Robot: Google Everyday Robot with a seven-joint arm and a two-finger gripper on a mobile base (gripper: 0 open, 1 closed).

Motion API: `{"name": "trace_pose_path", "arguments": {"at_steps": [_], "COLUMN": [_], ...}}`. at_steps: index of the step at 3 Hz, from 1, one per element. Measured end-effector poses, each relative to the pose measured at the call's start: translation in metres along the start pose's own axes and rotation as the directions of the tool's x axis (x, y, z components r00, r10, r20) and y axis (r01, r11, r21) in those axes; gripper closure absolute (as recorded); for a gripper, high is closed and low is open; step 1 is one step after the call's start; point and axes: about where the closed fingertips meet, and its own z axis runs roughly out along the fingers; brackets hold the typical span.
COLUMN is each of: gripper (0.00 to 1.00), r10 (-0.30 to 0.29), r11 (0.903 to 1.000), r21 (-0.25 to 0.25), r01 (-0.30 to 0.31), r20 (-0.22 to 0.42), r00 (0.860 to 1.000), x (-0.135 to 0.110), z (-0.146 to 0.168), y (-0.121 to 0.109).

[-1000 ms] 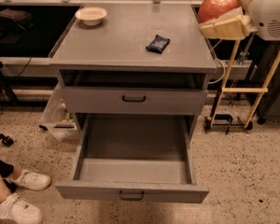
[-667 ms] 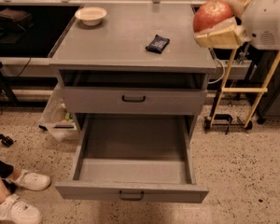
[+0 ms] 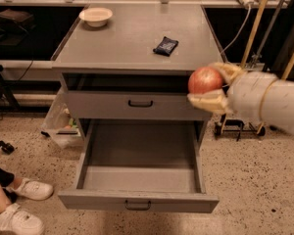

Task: Place apple into middle drawer

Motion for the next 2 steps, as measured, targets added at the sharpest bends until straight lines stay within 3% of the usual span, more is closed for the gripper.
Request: {"name": "trace_pose_path", "arguments": {"at_steps": [1, 2], "gripper": [1.0, 1.0], "r10": [0.033, 0.063], "r11": [0.9993, 0.9943], "r21": [-0.014, -0.071], "r01": [-0.034, -0.079], "r20": [-0.083, -0.213], "r00": [0.996, 0.975], "x": [0.094, 0.186], "z": [0.044, 0.088], "y": [0.055, 0.126]}}
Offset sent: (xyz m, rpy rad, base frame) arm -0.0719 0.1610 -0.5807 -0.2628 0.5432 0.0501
